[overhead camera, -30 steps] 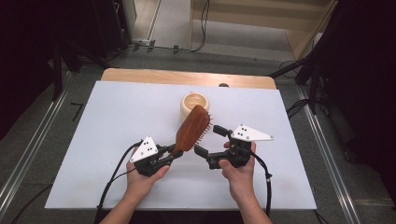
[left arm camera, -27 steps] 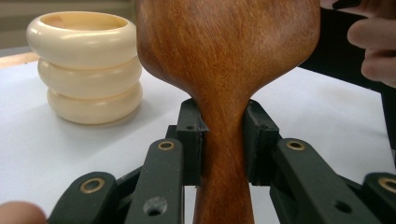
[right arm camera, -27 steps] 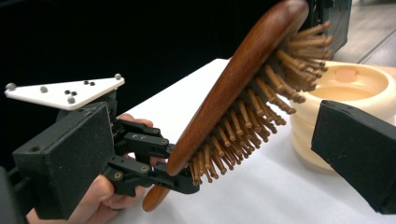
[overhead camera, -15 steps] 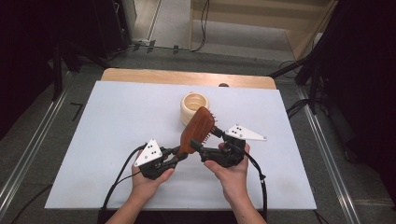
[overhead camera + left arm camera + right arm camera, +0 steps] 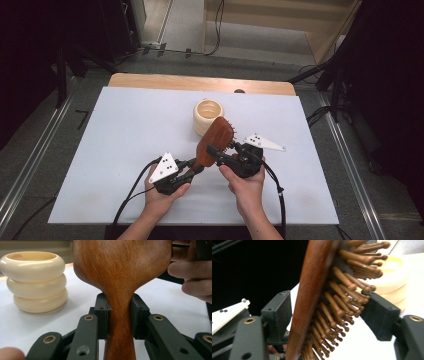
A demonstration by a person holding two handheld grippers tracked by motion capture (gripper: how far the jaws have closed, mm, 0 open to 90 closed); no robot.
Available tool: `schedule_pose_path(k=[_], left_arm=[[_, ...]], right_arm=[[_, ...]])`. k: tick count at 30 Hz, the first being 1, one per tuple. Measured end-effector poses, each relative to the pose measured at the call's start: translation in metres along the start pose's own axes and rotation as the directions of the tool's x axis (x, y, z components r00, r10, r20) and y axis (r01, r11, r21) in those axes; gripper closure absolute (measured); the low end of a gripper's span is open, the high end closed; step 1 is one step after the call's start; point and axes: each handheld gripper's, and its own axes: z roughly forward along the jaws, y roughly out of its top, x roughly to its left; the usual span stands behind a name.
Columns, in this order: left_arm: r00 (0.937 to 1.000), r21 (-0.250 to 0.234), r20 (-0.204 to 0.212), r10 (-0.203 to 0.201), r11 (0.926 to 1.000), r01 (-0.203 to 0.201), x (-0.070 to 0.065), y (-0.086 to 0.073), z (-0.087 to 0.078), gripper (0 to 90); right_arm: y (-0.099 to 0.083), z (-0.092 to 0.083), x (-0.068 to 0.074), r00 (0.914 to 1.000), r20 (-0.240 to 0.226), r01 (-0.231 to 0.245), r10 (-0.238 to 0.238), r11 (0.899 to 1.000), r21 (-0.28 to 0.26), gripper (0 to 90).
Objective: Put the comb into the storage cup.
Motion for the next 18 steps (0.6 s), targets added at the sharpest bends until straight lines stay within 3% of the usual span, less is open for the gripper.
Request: schedule_pose_path(k=[10, 11, 15, 18], left_arm=[[0.9994, -0.002, -0.023, 0.027, 0.9996, -0.027, -0.006, -0.002, 0.003, 72.0], [0.9973, 0.008, -0.045, 0.057, 0.9983, -0.057, -0.009, -0.003, 0.004, 72.0], [0.9961, 0.011, -0.056, 0.068, 0.9976, -0.068, -0.011, -0.004, 0.005, 71.7], [0.9968, 0.008, -0.046, 0.066, 0.9978, -0.066, -0.012, -0.003, 0.006, 70.9]], right_arm=[[-0.002, 0.002, -0.006, 0.9979, -0.014, -0.064, 0.064, 0.998, 0.000, 33.3], [-0.003, 0.003, -0.007, 0.9966, -0.013, -0.082, 0.082, 0.997, 0.003, 34.5], [-0.005, 0.003, -0.009, 0.9937, -0.025, -0.109, 0.109, 0.994, 0.002, 37.5], [-0.007, 0.001, -0.012, 0.9868, -0.069, -0.146, 0.146, 0.989, -0.001, 44.6]])
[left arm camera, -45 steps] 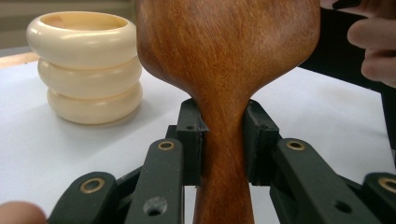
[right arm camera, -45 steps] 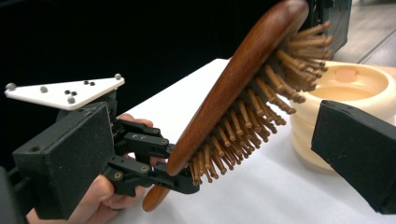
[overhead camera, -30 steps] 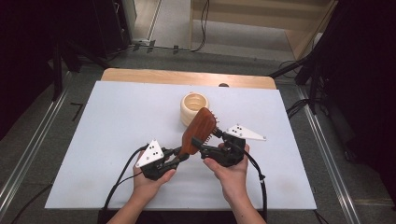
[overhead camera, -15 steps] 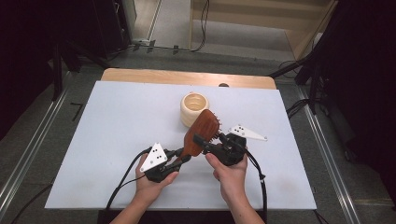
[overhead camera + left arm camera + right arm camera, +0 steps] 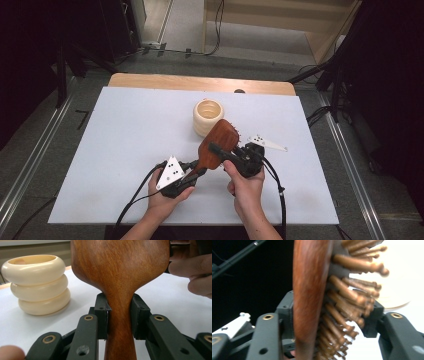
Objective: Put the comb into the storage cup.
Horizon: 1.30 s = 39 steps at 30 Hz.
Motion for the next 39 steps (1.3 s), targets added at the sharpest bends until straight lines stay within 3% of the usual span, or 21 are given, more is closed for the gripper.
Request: schedule_pose_path(k=[4, 5, 6, 7, 8, 10, 15, 22, 24, 27, 39], left_arm=[[0.9991, -0.001, 0.042, -0.010, 1.0000, 0.010, -0.001, 0.002, 0.001, 61.8], [0.9983, 0.001, 0.055, -0.019, 0.9998, 0.019, -0.001, 0.003, 0.001, 46.6], [0.9973, 0.007, 0.066, -0.031, 0.9995, 0.031, -0.001, 0.004, 0.001, 39.2], [0.9961, 0.017, 0.074, -0.048, 0.9988, 0.047, 0.000, 0.004, 0.001, 39.2], [0.9949, 0.019, 0.080, -0.062, 0.9980, 0.061, 0.001, 0.004, 0.001, 24.7], [0.9888, 0.028, 0.101, -0.110, 0.9938, 0.108, 0.006, 0.005, -0.001, 16.3], [0.9841, 0.014, 0.115, -0.135, 0.9909, 0.134, 0.012, 0.005, -0.006, 13.3], [0.9834, 0.011, 0.079, -0.163, 0.9866, 0.163, 0.024, 0.005, -0.018, 7.3], [0.9837, 0.011, 0.067, -0.167, 0.9859, 0.167, 0.027, 0.003, -0.022, 4.4], [0.9838, 0.017, 0.053, -0.171, 0.9852, 0.171, 0.032, 0.002, -0.029, 0.0], [0.9831, 0.009, -0.013, -0.182, 0.9832, 0.183, 0.053, -0.006, -0.061, 0.0]], right_arm=[[0.000, -0.002, 0.003, 0.9997, -0.007, 0.023, -0.023, 1.000, -0.001, 48.1], [0.000, -0.004, 0.006, 0.9979, -0.009, 0.065, -0.065, 0.998, -0.005, 50.6], [0.001, -0.005, 0.006, 0.9974, -0.017, 0.070, -0.070, 0.998, -0.011, 51.3], [0.001, -0.005, 0.006, 0.9974, -0.017, 0.070, -0.070, 0.998, -0.011, 51.3], [0.002, -0.007, 0.007, 0.9956, -0.029, 0.088, -0.089, 0.996, -0.024, 52.2], [0.004, -0.010, 0.009, 0.9929, -0.021, 0.116, -0.117, 0.993, -0.029, 53.0], [0.006, -0.014, 0.011, 0.9851, -0.022, 0.170, -0.171, 0.985, -0.039, 54.4], [0.008, -0.017, 0.013, 0.9807, -0.020, 0.193, -0.194, 0.980, -0.041, 55.3], [0.009, -0.018, 0.015, 0.9735, -0.010, 0.228, -0.228, 0.973, -0.035, 55.5], [0.010, -0.019, 0.015, 0.9733, -0.014, 0.228, -0.229, 0.973, -0.044, 55.6], [0.012, -0.021, 0.017, 0.9590, 0.001, 0.283, -0.284, 0.958, -0.032, 55.4]])
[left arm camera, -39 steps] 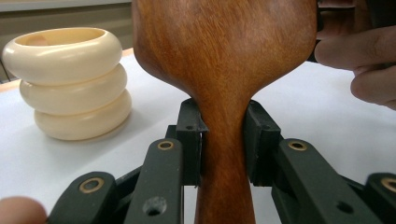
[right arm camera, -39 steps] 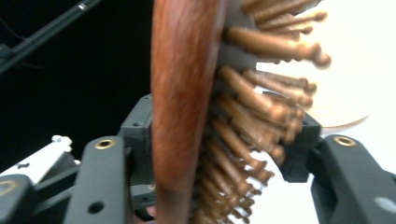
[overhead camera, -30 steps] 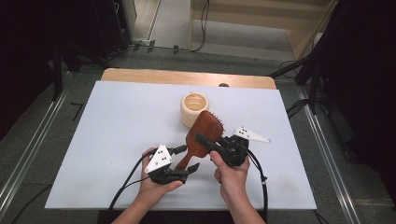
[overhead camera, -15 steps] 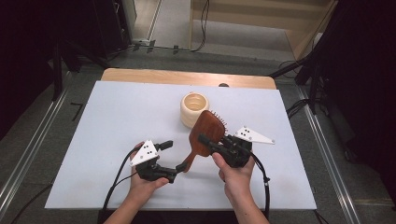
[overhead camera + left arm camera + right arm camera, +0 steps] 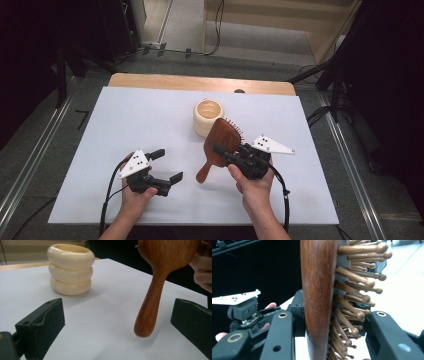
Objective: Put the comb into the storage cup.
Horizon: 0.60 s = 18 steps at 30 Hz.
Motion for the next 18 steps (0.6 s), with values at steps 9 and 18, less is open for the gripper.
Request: schedule_pose_path(k=[9, 18], left_arm=[[0.9987, -0.020, -0.050, -0.012, 0.9997, 0.011, 0.015, -0.001, -0.022, 0.0], [0.9937, -0.028, -0.110, -0.021, 0.9994, 0.018, 0.031, -0.004, -0.044, 0.0]], right_arm=[[0.003, -0.003, -0.004, 0.9998, 0.007, 0.018, -0.018, 1.000, -0.006, 55.4], [0.009, -0.004, -0.007, 0.9991, 0.020, 0.038, -0.037, 0.999, -0.013, 55.4]])
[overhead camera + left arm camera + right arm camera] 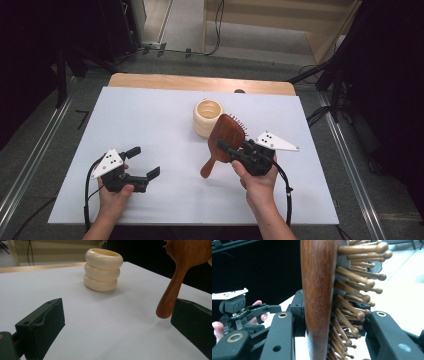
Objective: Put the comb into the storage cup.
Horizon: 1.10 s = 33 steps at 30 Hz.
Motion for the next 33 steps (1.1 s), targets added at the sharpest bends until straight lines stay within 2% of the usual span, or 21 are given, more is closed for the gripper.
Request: schedule_pose_path(k=[9, 17, 25, 33], left_arm=[[0.9991, 0.009, -0.043, 0.001, 1.0000, -0.001, 0.012, -0.005, -0.012, 0.0], [0.9981, 0.007, -0.061, -0.005, 1.0000, 0.005, 0.018, -0.006, -0.021, 0.0], [0.9943, -0.003, -0.105, -0.018, 0.9998, 0.018, 0.030, -0.009, -0.032, 0.0], [0.9918, 0.007, -0.128, -0.004, 1.0000, 0.005, 0.035, -0.010, -0.041, 0.0]], right_arm=[[0.007, 0.001, 0.000, 0.9998, 0.011, 0.015, -0.015, 1.000, -0.001, 55.4], [0.014, 0.003, 0.000, 0.9992, 0.017, 0.037, -0.037, 0.999, 0.001, 55.4], [0.020, 0.004, -0.002, 0.9989, 0.027, 0.039, -0.039, 0.999, -0.005, 55.4], [0.029, 0.006, -0.003, 0.9980, 0.033, 0.055, -0.055, 0.998, -0.011, 55.4]])
